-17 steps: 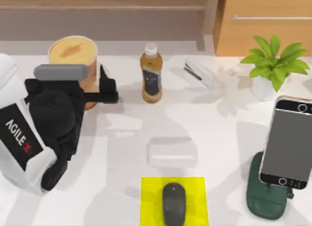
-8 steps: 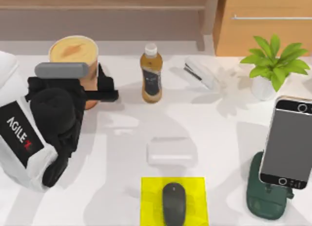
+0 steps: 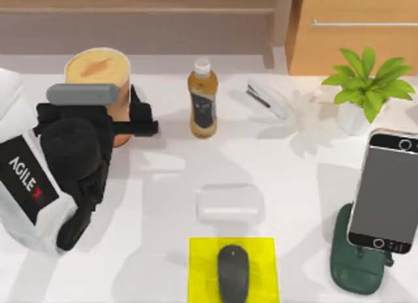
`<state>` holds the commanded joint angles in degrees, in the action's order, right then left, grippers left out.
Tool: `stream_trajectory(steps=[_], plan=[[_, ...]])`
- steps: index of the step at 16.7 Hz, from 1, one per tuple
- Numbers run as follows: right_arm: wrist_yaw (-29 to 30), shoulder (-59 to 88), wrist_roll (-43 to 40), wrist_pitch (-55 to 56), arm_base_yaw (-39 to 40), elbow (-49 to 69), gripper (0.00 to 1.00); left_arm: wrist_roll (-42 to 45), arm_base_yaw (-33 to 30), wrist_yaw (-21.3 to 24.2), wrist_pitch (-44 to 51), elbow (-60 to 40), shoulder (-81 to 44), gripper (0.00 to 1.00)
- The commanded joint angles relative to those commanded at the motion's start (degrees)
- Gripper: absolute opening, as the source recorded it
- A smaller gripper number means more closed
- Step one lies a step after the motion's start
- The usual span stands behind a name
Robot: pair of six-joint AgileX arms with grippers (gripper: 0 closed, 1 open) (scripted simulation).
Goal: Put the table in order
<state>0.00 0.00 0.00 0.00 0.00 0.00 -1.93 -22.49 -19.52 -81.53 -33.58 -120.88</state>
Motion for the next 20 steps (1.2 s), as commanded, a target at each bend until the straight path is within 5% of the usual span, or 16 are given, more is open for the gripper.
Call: stream_trajectory(steps=[2, 20], plan=[[0.0, 0.0, 0.0, 0.0, 0.0, 0.0, 1.0, 0.0, 0.0, 0.0, 0.0, 0.0, 0.0, 0.0], [0.0, 0.0, 0.0, 0.0, 0.0, 0.0, 1.0, 0.1, -0.1, 0.0, 2.7, 0.2, 2.9, 0.0]])
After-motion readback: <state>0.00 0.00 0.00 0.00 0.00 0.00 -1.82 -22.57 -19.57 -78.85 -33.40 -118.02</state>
